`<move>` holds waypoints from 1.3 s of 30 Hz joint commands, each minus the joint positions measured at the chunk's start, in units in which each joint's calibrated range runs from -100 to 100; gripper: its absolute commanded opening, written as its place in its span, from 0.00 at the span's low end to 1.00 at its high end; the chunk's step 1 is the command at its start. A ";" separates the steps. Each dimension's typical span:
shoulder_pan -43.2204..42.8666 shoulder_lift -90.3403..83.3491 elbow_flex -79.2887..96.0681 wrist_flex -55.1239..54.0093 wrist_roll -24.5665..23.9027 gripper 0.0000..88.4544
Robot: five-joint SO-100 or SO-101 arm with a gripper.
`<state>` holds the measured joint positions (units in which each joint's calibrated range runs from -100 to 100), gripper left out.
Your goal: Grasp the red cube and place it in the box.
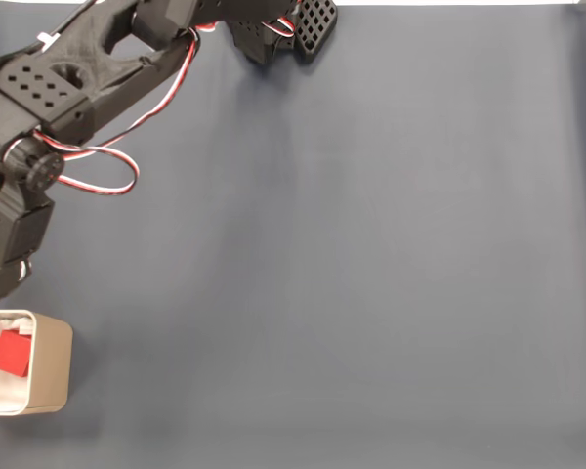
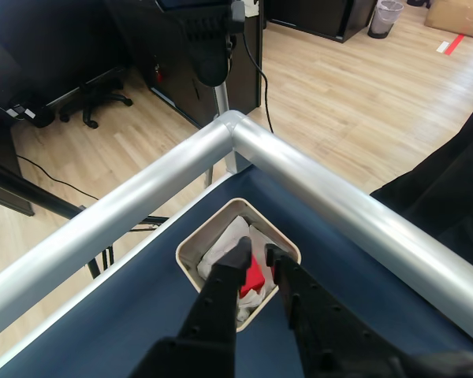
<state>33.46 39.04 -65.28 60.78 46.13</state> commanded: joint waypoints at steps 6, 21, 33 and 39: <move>-3.70 -15.73 11.27 -1.27 0.54 0.00; -16.84 -34.79 32.34 -0.94 -0.24 0.00; -23.66 -56.97 62.73 -6.27 1.51 0.00; -25.86 -69.71 80.06 -9.39 2.54 0.00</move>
<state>9.12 -21.67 7.69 53.54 47.94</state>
